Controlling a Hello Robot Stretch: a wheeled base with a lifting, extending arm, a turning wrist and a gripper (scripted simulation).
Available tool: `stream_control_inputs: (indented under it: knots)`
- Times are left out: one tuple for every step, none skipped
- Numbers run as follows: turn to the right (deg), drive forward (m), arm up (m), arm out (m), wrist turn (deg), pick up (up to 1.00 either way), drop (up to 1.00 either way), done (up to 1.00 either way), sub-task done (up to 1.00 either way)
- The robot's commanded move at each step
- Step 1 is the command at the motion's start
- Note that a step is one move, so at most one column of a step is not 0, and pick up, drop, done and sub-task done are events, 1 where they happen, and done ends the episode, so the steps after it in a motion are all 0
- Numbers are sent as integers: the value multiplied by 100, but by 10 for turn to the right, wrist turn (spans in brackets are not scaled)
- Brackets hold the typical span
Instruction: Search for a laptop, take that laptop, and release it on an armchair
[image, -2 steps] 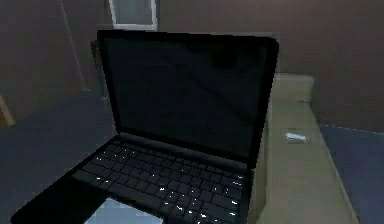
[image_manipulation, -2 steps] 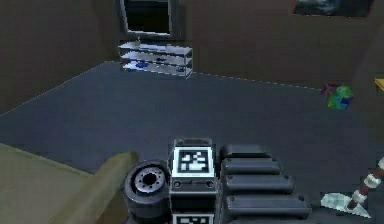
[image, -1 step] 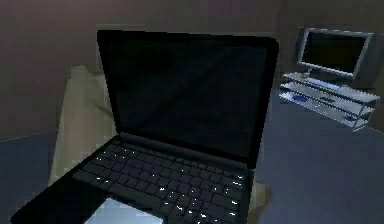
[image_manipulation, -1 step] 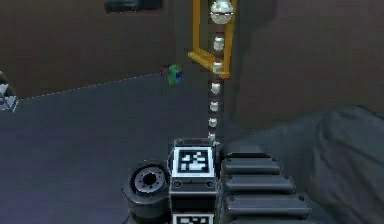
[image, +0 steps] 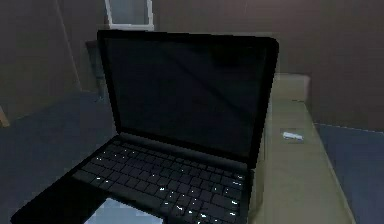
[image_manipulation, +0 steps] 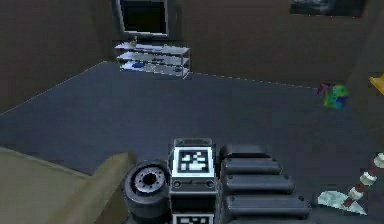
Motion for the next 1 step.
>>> stream_control_inputs:
  knots:
    - [-450, 0, 0, 0, 0, 0, 0, 0, 0]
